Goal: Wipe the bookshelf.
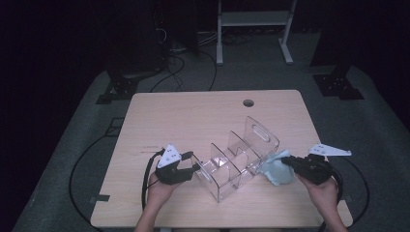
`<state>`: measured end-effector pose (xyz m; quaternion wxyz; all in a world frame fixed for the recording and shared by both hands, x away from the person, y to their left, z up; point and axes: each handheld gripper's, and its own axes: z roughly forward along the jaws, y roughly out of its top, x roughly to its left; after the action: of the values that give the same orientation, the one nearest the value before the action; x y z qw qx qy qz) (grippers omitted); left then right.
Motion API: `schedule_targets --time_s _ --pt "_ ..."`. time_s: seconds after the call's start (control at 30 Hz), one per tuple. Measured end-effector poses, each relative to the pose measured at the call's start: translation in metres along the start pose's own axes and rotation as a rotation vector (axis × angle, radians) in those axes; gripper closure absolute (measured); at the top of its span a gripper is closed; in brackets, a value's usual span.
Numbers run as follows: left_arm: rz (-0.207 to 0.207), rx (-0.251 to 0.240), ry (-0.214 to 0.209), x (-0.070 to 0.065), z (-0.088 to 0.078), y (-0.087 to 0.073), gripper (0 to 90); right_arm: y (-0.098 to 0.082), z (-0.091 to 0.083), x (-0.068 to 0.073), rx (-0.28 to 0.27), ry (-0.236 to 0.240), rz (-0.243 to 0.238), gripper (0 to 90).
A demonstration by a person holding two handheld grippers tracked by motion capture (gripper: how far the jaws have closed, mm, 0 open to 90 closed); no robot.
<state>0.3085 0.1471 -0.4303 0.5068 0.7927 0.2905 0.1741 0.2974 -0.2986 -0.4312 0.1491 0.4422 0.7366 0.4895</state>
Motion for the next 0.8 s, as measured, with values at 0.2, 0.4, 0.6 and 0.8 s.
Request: schedule_targets --time_s 0.2,0.4,0.6,0.8 --pt "0.006 0.001 0.002 0.001 0.000 0.000 46.3 0.006 0.021 -0.003 0.002 -0.002 -0.007 83.1" --pt "0.005 -0.002 0.005 0.002 -0.001 0.000 46.4 -0.001 0.032 0.024 0.018 0.102 -0.051 83.1" --pt "0.001 -0.005 -0.004 0.003 -0.001 -0.001 46.5 0.009 0.027 -0.006 -0.015 0.016 -0.004 83.1" --pt "0.003 -0.005 -0.003 0.003 -0.001 -0.001 46.5 0.010 0.034 -0.002 -0.005 0.020 -0.029 83.1"
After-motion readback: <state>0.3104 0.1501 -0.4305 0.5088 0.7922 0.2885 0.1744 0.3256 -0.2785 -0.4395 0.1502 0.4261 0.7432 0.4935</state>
